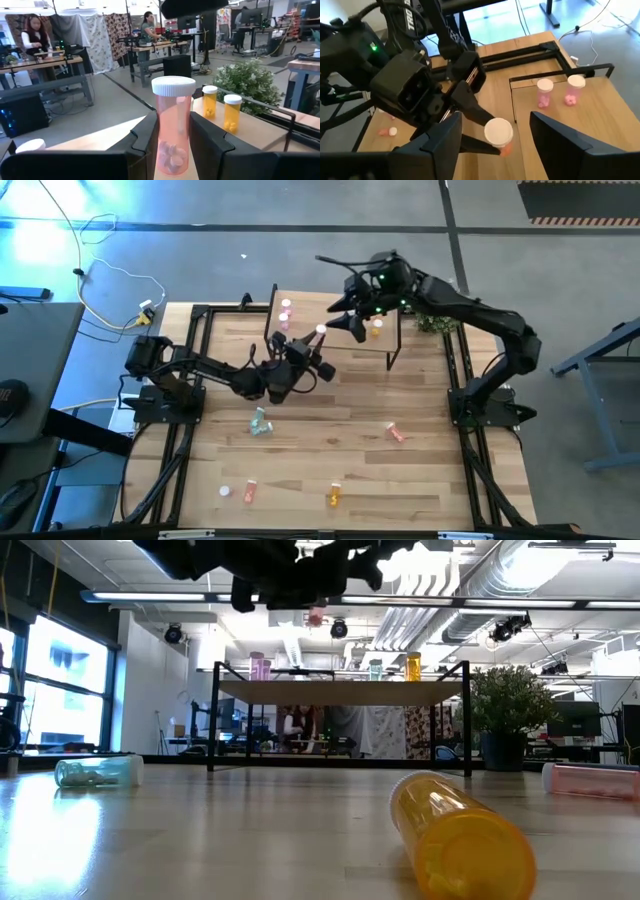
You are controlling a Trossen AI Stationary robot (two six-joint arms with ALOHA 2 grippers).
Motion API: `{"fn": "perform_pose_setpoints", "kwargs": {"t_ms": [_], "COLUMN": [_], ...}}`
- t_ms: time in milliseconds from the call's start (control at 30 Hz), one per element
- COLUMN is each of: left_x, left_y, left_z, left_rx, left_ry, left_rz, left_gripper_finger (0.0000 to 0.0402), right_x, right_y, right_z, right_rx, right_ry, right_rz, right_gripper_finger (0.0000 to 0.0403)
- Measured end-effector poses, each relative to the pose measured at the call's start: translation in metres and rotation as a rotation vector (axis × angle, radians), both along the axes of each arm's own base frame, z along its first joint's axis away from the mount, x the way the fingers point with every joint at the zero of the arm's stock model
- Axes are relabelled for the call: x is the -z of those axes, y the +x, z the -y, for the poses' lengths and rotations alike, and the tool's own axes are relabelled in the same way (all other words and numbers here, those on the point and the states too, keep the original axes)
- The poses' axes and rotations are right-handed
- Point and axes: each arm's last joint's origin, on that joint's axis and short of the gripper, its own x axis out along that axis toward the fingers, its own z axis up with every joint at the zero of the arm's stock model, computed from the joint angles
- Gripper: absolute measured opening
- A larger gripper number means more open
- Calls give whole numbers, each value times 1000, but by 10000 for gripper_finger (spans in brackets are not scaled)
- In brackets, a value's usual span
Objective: Pick and place medicine bottles onto shelf by color
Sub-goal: Put the bottom right pink pill bottle on the shelf
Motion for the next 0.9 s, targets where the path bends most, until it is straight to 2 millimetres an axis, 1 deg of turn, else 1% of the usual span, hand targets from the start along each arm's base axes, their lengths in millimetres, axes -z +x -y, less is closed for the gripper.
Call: {"fn": "perform_pose_setpoints", "kwargs": {"t_ms": [333,500,800,900], "left_x": [0,0,0,0], "left_y": [0,-1,0,0], "left_z": [-8,-11,-11,-11], "left_rx": [16,10,33,33], "left_ry": [1,1,-9,-6], "left_rz": [1,1,24,19], "left_gripper_finger": [86,86,86,86], "right_x": [23,25,38,38], "right_y": [19,21,28,28], "right_z": [7,6,10,10], "right_rx": [-6,-13,-5,-4], "right_ry": [26,22,23,23], "right_rz": [-60,-65,-108,-107], "right_gripper_finger": [227,227,226,224]}}
